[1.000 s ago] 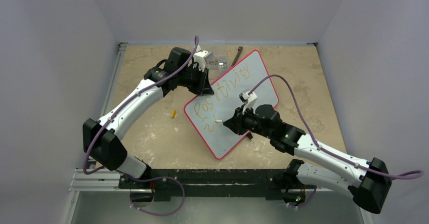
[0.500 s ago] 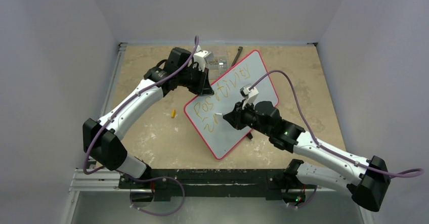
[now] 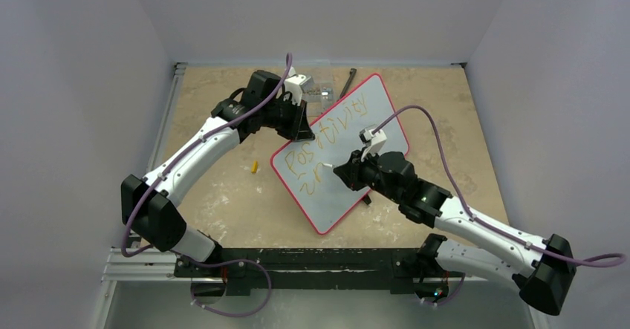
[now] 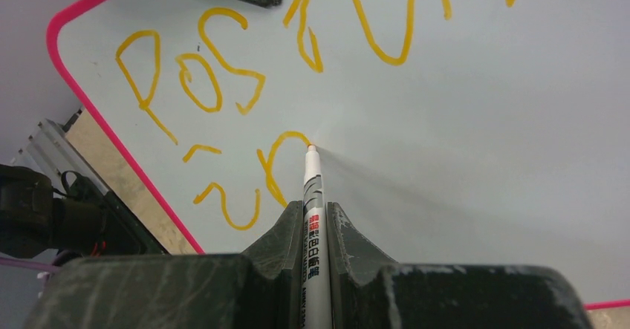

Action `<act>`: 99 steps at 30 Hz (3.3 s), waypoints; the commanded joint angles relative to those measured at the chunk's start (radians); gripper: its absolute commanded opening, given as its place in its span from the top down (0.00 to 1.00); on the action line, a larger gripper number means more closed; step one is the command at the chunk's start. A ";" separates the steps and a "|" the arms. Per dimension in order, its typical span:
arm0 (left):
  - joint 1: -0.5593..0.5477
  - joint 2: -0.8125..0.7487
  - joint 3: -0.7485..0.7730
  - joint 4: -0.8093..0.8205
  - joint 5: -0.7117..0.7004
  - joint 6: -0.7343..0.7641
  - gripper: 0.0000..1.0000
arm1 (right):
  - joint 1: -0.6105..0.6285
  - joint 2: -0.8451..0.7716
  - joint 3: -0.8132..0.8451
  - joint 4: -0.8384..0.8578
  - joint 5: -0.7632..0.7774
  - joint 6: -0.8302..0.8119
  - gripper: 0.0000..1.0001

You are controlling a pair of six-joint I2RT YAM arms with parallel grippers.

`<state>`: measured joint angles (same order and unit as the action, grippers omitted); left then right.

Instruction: Write a sentence on the whiteboard

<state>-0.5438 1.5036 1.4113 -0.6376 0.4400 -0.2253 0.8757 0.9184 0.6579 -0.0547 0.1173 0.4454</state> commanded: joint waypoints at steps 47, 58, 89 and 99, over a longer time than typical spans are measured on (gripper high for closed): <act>0.002 -0.026 -0.023 -0.108 -0.172 0.078 1.00 | -0.006 -0.193 0.031 -0.169 0.134 -0.005 1.00; 0.000 -0.024 -0.024 -0.109 -0.168 0.084 1.00 | -0.006 -0.197 0.026 -0.167 0.154 -0.019 1.00; -0.011 -0.016 -0.025 -0.110 -0.150 0.111 1.00 | -0.006 -0.218 -0.005 -0.149 0.184 -0.022 1.00; -0.016 -0.026 -0.026 -0.111 -0.150 0.116 1.00 | -0.006 -0.207 -0.010 -0.135 0.168 -0.010 1.00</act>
<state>-0.5533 1.4883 1.4090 -0.6521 0.4343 -0.2161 0.8742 0.7109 0.6483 -0.2306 0.2718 0.4335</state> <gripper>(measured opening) 0.098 0.090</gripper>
